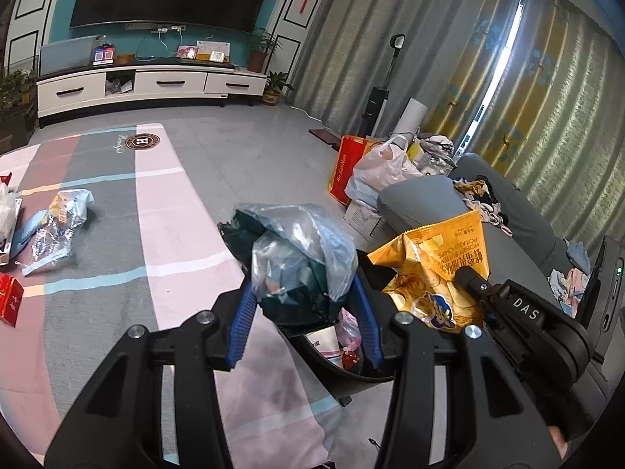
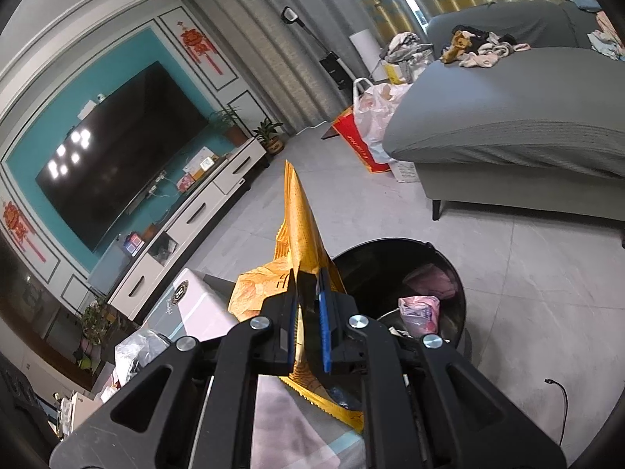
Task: Collect trash
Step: 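Carry the dark bag and yellow chip bag in both grippers over the bin, then open both grippers to drop the dark bag and yellow chip bag into the bin, then move both grippers back from the bin toward the trash on the rug, then grasp the blue face mask with the left gripper while the right grasps the red box, then carry the face mask and red box in both grippers over the bin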
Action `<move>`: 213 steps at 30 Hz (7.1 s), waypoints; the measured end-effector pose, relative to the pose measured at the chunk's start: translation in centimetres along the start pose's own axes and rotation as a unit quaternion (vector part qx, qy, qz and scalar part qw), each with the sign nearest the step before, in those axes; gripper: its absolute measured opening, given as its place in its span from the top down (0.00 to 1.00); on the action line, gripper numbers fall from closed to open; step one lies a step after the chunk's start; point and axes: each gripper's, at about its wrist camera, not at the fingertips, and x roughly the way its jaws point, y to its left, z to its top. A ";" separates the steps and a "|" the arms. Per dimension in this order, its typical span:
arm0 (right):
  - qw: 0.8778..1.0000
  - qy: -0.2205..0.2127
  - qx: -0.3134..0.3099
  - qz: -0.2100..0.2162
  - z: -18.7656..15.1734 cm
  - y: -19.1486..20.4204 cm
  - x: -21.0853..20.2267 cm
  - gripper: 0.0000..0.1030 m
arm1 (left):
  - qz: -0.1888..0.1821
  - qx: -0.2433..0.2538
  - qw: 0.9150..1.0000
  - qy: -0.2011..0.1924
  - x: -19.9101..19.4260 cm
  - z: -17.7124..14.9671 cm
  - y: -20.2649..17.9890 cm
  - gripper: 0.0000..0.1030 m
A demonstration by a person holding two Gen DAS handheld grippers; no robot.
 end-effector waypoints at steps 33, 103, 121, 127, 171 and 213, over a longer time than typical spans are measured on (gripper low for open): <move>0.994 0.049 0.077 -0.058 0.2 -5.7 3.6 0.89 | -0.056 -0.005 0.993 0.109 10.0 -2.0 -3.3 0.54; 0.910 0.148 -0.375 0.095 -21.5 27.0 5.1 0.03 | 0.393 -0.269 0.875 -0.085 -18.6 -5.0 44.8 0.03; 0.859 0.233 -0.440 0.116 -33.6 36.6 10.1 0.03 | 0.378 -0.332 0.859 -0.092 -17.4 -4.9 50.6 0.04; 0.850 0.238 -0.456 0.111 -35.6 37.6 11.2 0.03 | 0.376 -0.333 0.860 -0.085 -15.9 -5.3 51.4 0.27; 0.879 0.167 -0.425 0.137 -27.1 31.5 4.3 0.05 | 0.199 -0.235 0.934 -0.183 -21.2 0.5 34.7 0.80; 0.940 0.086 -0.309 0.120 -15.9 24.8 0.8 0.04 | 0.124 -0.146 0.971 -0.143 -18.2 0.3 27.5 0.80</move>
